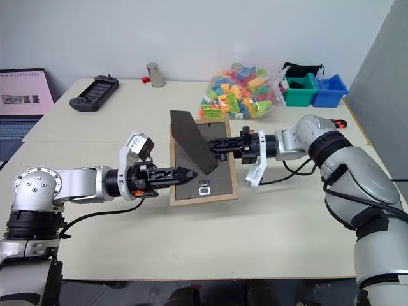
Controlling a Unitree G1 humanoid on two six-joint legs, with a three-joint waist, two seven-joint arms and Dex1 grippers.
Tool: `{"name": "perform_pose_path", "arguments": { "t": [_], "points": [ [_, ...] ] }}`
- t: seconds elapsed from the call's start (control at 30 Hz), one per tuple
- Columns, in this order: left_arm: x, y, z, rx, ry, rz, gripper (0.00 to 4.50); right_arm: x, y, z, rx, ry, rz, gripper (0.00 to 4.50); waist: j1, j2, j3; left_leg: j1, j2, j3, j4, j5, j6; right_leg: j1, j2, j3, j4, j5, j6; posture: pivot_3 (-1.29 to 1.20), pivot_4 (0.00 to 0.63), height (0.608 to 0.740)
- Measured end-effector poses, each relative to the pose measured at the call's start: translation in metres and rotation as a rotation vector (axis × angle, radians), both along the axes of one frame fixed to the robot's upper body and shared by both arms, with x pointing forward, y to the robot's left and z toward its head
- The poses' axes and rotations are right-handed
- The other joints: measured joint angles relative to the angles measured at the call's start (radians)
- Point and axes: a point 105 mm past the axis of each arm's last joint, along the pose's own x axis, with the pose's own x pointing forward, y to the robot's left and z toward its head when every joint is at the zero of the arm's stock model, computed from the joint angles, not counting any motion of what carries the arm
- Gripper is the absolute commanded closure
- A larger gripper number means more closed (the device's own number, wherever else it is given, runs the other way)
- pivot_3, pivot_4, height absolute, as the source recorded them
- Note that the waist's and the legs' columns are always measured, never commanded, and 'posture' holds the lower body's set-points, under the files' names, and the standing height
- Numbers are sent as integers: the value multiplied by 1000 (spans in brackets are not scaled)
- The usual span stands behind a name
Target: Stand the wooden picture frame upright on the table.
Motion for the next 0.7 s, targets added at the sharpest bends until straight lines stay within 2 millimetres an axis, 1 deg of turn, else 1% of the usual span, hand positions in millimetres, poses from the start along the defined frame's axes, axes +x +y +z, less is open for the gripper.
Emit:
{"name": "perform_pose_path", "arguments": {
  "t": [0.2, 0.27, 0.4, 0.5, 0.6, 0.63, 0.7],
  "points": [
    [-1, 1, 1, 26, -35, -7, 341, 0, 0, -1, -11, 14, -10, 3198, 0, 0, 0, 0, 0, 0, 0, 0, 0, 0, 0, 0, 0, 0, 0, 0, 150, 740],
    [-2, 5, 2, 53, -61, -5, 30, 3, -2, -1, -7, 23, -28, 3198, -1, 0, 0, 0, 0, 0, 0, 0, 0, 0, 0, 0, 0, 0, 0, 0, 150, 740],
    [-6, 20, 7, 129, -134, 21, 0, 7, -4, -4, -4, 71, -73, 3198, -3, 0, 0, 0, 0, 0, 0, 0, 1, 0, 0, 0, 0, 0, 0, 0, 150, 740],
    [-4, 32, 1, 182, -168, 68, 0, 11, -7, -6, 29, 167, -131, 3199, -5, 0, 0, 0, 0, 0, 0, -1, 1, 1, 0, 0, -1, 0, 0, 0, 150, 740],
    [-1, 44, 3, 241, -262, 118, 0, 14, -10, -20, 35, 343, -204, 3199, -7, -1, 0, 0, 0, 0, 0, -1, 1, 2, 0, -1, -1, 0, 0, 0, 150, 740],
    [1, 48, 8, 249, -313, 142, 0, 14, -9, -26, 52, 418, -222, 3199, -8, -1, 0, 1, 1, 0, 0, -1, 1, 3, 0, -1, -2, 0, 0, 0, 150, 740],
    [2, 54, 17, 255, -393, 180, 0, 16, -4, -30, 81, 513, -251, 3199, -9, -1, 0, 1, 2, 1, 0, -1, 1, 3, 0, -1, -1, 0, 0, 0, 150, 740]
  ]
}}
